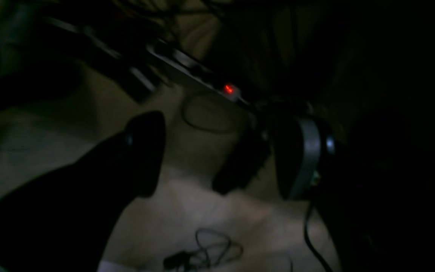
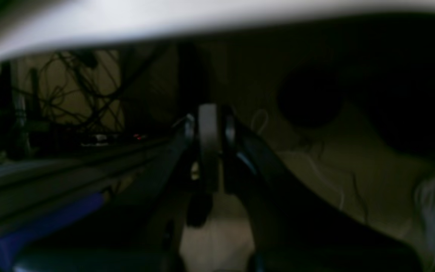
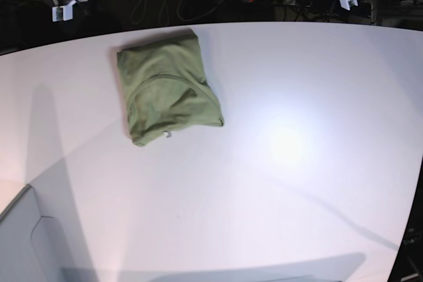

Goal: Fold the T-shirt properly

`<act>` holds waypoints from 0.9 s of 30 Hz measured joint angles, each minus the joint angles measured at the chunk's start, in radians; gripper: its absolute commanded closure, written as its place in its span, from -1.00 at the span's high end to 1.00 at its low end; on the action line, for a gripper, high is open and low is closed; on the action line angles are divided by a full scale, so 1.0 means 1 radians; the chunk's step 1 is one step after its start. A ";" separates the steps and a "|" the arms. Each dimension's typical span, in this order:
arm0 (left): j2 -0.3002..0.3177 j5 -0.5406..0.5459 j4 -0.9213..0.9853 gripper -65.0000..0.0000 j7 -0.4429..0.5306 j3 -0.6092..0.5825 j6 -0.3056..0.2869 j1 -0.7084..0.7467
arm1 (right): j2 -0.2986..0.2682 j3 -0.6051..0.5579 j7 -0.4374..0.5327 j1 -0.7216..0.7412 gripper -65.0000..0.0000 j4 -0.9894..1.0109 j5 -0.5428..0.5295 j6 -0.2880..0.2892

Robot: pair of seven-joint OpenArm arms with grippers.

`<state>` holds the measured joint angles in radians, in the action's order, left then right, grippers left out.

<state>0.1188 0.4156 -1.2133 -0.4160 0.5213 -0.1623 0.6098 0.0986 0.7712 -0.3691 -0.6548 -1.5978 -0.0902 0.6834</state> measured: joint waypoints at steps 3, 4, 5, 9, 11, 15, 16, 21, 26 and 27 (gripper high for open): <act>0.039 0.000 0.045 0.33 0.011 -0.082 -0.003 -0.002 | -0.009 0.032 0.007 -0.008 -1.00 0.089 0.005 0.000; 0.055 -0.004 0.063 0.33 0.039 -0.110 0.001 -0.004 | -0.014 0.039 0.007 -0.005 -1.00 0.121 0.015 0.000; 0.067 -0.003 0.084 0.33 0.079 -0.141 0.001 -0.008 | -0.019 0.045 0.012 -0.002 -1.00 0.149 0.044 0.000; 0.089 -0.062 0.226 0.34 0.222 -0.268 0.001 -0.040 | -0.014 0.068 0.130 0.026 -1.00 0.278 0.173 0.000; 0.083 -0.102 0.313 0.34 0.274 -0.300 0.000 -0.064 | 0.003 0.079 0.193 0.034 -1.00 0.338 0.214 0.000; 0.084 -0.166 0.500 0.33 0.362 -0.336 0.001 -0.130 | 0.002 0.085 0.275 0.045 -1.00 0.470 0.324 0.000; 0.085 -0.177 0.544 0.33 0.386 -0.343 0.003 -0.151 | -0.001 0.086 0.294 0.054 -1.00 0.505 0.342 0.000; 0.100 -0.226 0.679 0.33 0.457 -0.424 0.001 -0.223 | -0.016 0.077 0.457 0.064 -1.00 0.653 0.409 0.000; 0.113 -0.233 0.742 -0.07 0.465 -0.441 0.000 -0.243 | -0.047 -0.029 0.521 0.090 -1.00 0.811 0.456 -0.167; 0.118 -0.231 0.751 -0.22 0.466 -0.440 0.001 -0.247 | -0.056 -0.070 0.541 0.096 -1.00 0.838 0.452 -0.237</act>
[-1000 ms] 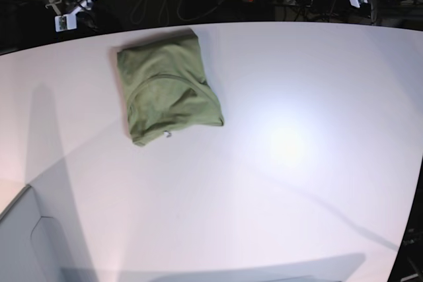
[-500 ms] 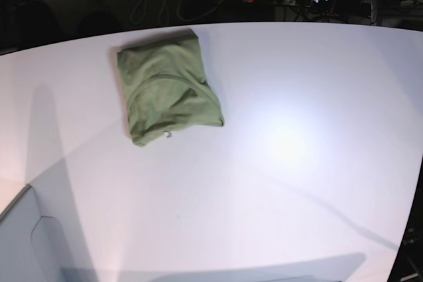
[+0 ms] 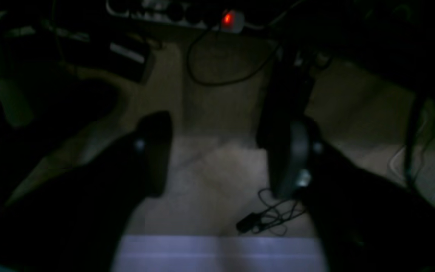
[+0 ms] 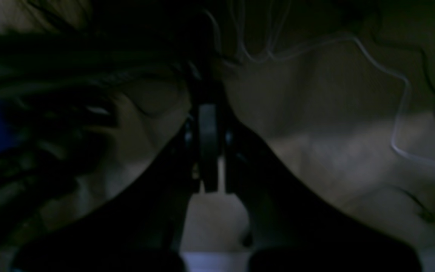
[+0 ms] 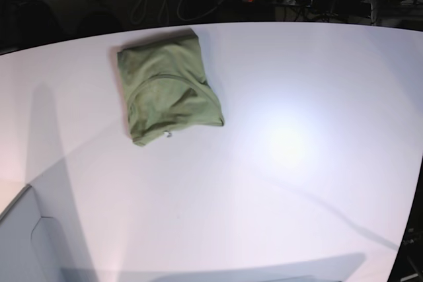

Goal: Fold the T-shirt properly

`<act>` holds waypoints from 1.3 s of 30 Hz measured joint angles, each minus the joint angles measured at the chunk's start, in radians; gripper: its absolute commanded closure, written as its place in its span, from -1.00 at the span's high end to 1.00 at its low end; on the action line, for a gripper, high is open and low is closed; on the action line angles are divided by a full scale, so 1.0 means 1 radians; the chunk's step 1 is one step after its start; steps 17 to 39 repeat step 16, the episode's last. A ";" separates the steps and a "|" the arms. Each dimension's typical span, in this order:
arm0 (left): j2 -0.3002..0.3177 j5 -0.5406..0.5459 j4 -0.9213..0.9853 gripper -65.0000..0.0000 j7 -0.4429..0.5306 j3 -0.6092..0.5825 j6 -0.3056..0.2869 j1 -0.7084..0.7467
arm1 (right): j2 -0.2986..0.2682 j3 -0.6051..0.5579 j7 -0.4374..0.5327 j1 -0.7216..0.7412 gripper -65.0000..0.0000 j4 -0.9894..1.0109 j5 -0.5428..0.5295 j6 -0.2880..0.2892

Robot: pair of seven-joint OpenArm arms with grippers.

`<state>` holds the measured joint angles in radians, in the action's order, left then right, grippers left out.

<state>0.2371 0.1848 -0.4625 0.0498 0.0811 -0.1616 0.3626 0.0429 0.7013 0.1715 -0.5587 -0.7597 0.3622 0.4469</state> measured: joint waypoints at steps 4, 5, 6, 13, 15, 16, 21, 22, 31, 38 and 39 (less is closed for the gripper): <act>0.007 -0.003 0.011 -0.88 0.001 0.000 0.003 -0.010 | -0.024 -0.168 0.021 0.032 -1.00 0.101 0.000 -0.311; 0.004 0.004 0.011 -1.00 -0.001 0.000 0.002 -0.011 | -0.025 -0.217 0.031 0.038 -1.00 0.125 -0.002 -0.396; 0.001 0.005 0.011 -1.00 0.002 0.000 0.002 -0.011 | -0.023 -0.269 0.029 0.045 -1.00 0.149 0.002 -0.490; -0.002 -0.003 0.011 -1.00 -0.002 0.000 0.002 -0.010 | -0.021 -0.556 0.031 0.138 -1.00 0.288 0.002 -0.826; -0.004 -0.003 0.011 -1.00 -0.001 0.000 0.003 -0.011 | -0.021 -0.585 0.032 0.160 -1.00 0.317 0.003 -0.830; -0.007 -0.003 0.011 -1.00 -0.001 0.000 0.003 -0.011 | -0.021 -0.592 0.031 0.172 -1.00 0.339 0.003 -0.831; -0.007 -0.003 0.011 -1.00 -0.001 0.000 0.003 -0.011 | -0.021 -0.592 0.031 0.172 -1.00 0.339 0.003 -0.831; -0.007 -0.003 0.011 -1.00 -0.001 0.000 0.003 -0.011 | -0.021 -0.592 0.031 0.172 -1.00 0.339 0.003 -0.831; -0.007 -0.003 0.011 -1.00 -0.001 0.000 0.003 -0.011 | -0.021 -0.592 0.031 0.172 -1.00 0.339 0.003 -0.831; -0.007 -0.003 0.011 -1.00 -0.001 0.000 0.003 -0.011 | -0.021 -0.592 0.031 0.172 -1.00 0.339 0.003 -0.831; -0.007 -0.003 0.011 -1.00 -0.001 0.000 0.003 -0.011 | -0.021 -0.592 0.031 0.172 -1.00 0.339 0.003 -0.831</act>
